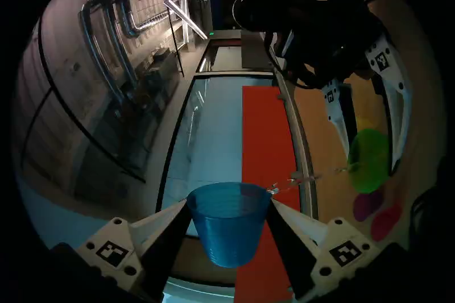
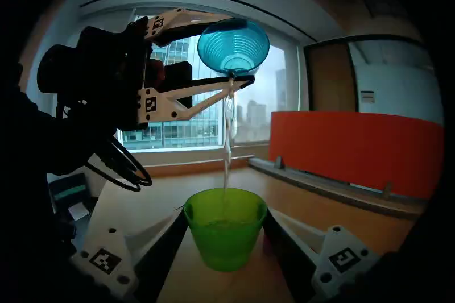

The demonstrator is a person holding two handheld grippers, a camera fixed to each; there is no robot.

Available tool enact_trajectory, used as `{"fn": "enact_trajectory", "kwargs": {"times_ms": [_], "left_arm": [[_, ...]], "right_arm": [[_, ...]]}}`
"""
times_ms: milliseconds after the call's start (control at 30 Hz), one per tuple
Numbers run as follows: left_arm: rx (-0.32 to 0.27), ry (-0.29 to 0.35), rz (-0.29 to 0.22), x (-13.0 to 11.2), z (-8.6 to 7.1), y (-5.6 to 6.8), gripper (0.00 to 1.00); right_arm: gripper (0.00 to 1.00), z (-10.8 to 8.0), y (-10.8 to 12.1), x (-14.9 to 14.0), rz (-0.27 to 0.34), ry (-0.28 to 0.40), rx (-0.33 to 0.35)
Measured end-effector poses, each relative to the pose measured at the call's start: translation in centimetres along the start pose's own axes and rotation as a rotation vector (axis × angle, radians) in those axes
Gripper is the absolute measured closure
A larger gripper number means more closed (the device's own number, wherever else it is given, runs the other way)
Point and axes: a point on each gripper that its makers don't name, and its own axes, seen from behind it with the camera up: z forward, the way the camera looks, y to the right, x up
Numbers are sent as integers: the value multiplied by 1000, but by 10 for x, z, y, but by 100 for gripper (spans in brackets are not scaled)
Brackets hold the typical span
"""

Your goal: Pour water

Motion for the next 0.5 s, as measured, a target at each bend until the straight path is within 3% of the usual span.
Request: {"fn": "enact_trajectory", "kwargs": {"times_ms": [500], "left_arm": [[15,5,121,9,-4,-4,13]], "right_arm": [[9,0,0,2,0,9,-4]]}}
